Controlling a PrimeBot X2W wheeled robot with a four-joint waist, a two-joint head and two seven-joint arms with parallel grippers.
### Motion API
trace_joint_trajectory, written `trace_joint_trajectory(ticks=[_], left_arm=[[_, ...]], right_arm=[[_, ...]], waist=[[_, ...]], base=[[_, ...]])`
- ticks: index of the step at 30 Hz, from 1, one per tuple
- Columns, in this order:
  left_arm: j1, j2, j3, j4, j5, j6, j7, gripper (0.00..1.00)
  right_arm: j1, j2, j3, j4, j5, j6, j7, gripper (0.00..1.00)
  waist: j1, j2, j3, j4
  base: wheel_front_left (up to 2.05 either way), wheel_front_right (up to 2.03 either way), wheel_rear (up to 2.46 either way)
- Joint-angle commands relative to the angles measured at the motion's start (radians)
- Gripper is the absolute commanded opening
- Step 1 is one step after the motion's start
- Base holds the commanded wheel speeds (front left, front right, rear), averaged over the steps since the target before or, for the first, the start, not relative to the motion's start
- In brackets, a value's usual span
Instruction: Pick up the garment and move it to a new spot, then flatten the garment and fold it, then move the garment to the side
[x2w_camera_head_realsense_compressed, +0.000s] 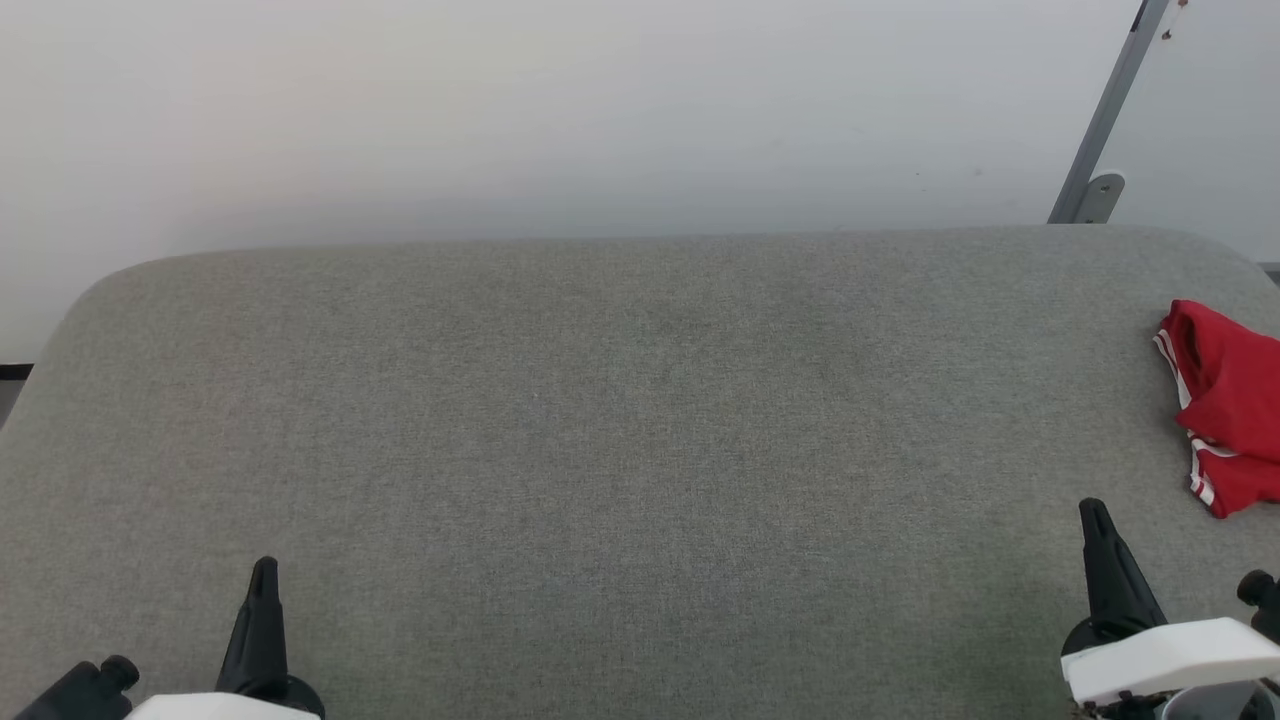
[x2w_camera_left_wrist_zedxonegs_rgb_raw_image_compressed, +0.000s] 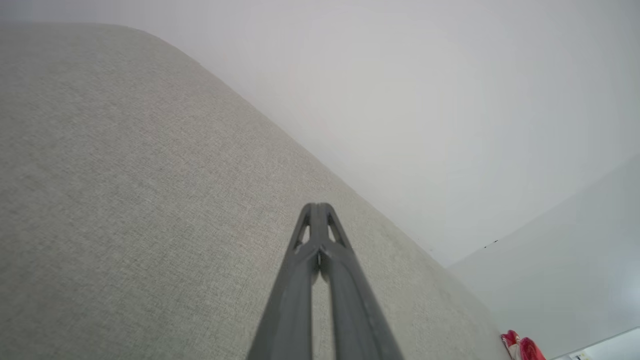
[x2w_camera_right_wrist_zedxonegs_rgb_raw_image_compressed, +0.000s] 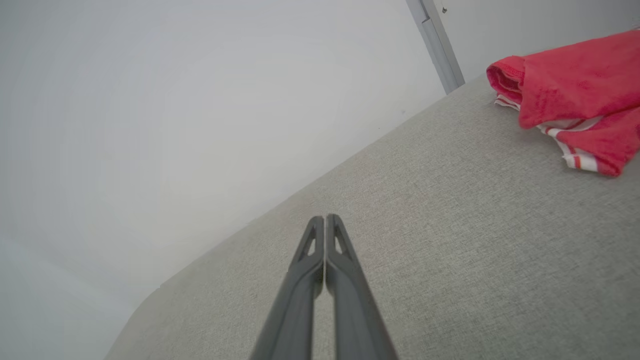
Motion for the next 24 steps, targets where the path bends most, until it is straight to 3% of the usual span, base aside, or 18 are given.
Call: trace_joint_trajectory(ticks=[1,24], left_arm=[[-0.028,0.004,0.006,-0.009,-0.024,-0.001,0.004,0.00],[-0.087,-0.017,0.013,0.020,-0.269,-0.002,0.081,0.00]], right_arm=[[-0.027,-0.003,-0.004,-0.011,0.024,0.000,0.006,0.00],[-0.062,0.027,-0.022,0.001,0.289,0.000,0.082,0.00]], waist=[[0.0000,-0.0001,0.000,0.000],[0.0000,-0.0001,0.007,0.001]], base=[[0.00,0.00,0.00],[0.00,0.00,0.00]])
